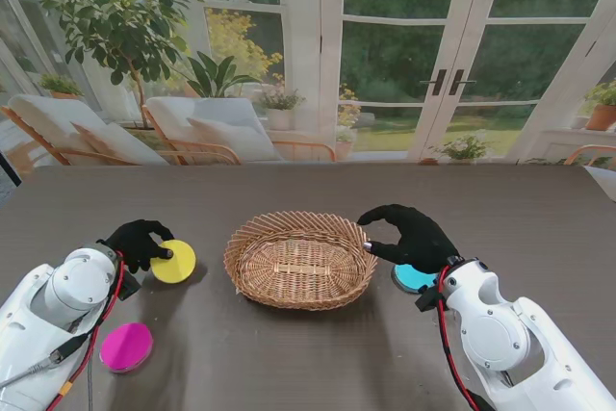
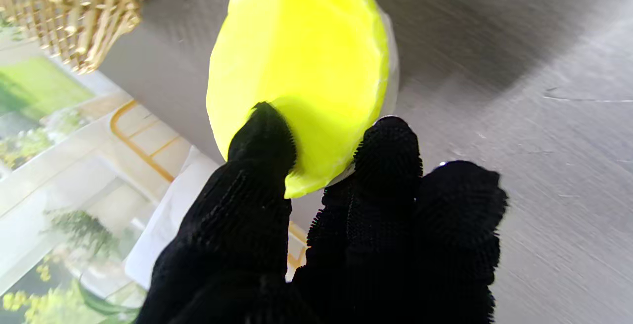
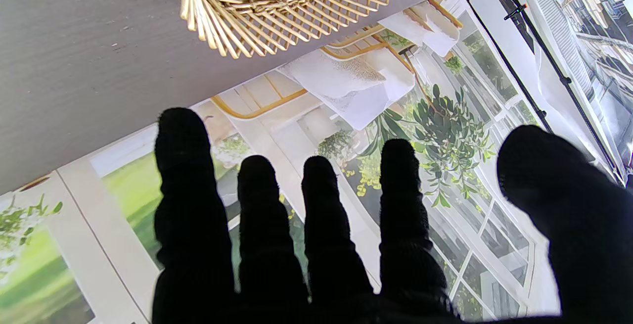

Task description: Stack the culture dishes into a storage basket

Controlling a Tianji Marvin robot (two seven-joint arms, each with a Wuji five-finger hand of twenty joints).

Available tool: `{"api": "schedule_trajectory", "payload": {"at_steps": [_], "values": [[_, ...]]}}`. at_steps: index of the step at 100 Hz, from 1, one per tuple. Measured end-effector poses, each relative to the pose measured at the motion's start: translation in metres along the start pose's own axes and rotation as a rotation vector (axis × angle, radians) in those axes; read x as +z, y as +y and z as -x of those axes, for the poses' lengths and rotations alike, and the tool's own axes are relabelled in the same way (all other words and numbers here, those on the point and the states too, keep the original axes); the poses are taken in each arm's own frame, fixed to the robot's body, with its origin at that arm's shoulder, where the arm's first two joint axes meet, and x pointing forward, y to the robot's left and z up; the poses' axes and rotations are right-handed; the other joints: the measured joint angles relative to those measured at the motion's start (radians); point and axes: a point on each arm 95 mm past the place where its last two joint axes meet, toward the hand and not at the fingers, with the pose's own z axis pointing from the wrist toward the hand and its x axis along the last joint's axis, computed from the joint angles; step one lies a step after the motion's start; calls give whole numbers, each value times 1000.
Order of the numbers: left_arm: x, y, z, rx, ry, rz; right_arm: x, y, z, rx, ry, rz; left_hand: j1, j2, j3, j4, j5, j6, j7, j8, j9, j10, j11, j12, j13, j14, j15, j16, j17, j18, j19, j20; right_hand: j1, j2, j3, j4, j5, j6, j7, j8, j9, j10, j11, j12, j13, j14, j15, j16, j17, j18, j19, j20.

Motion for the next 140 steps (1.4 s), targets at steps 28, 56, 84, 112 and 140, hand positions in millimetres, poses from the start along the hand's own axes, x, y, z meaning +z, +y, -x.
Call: {"api": "schedule_trajectory", "payload": {"at_steps": [28,56,84,112,140], "values": [[-17,-9,-7,-140,88,-23,0,0,0,1,0,0,3,-15,8,2,32,12,4,0,0,8,-10,5,-1,-1,-15,0,-2,0,-3,10,0,0,0,0,0,2,0,0,0,0,11,0,0,0,0,0,0,0,0,0],[-42,-19,-23,-183,181,20,0,0,0,2,0,-2,3,-19,42,2,34,41,16,0,0,14,-10,15,-2,-3,-21,5,-3,0,-13,21,0,0,0,0,0,8,0,0,0,0,11,0,0,0,0,0,0,0,0,0],[-72,-18,-49,-158,282,99,0,0,0,1,0,-1,3,-19,58,1,36,60,18,1,-1,21,-17,15,-3,-3,-22,7,-3,0,-13,22,0,0,0,0,0,8,0,0,0,0,11,0,0,0,0,0,0,0,0,0],[-102,1,-74,-139,367,218,0,1,0,0,5,5,3,-19,67,1,37,74,22,4,-1,22,-20,16,-3,-3,-22,7,-4,0,-13,22,0,0,0,0,0,9,0,0,0,0,11,0,0,0,0,0,0,0,0,0],[-120,33,-96,-144,410,365,0,3,-1,2,14,15,3,-19,71,1,39,85,26,7,-1,23,-21,18,-3,-4,-22,7,-5,0,-13,23,0,0,0,0,0,9,0,0,0,0,11,0,0,0,0,0,0,0,0,0]]}}
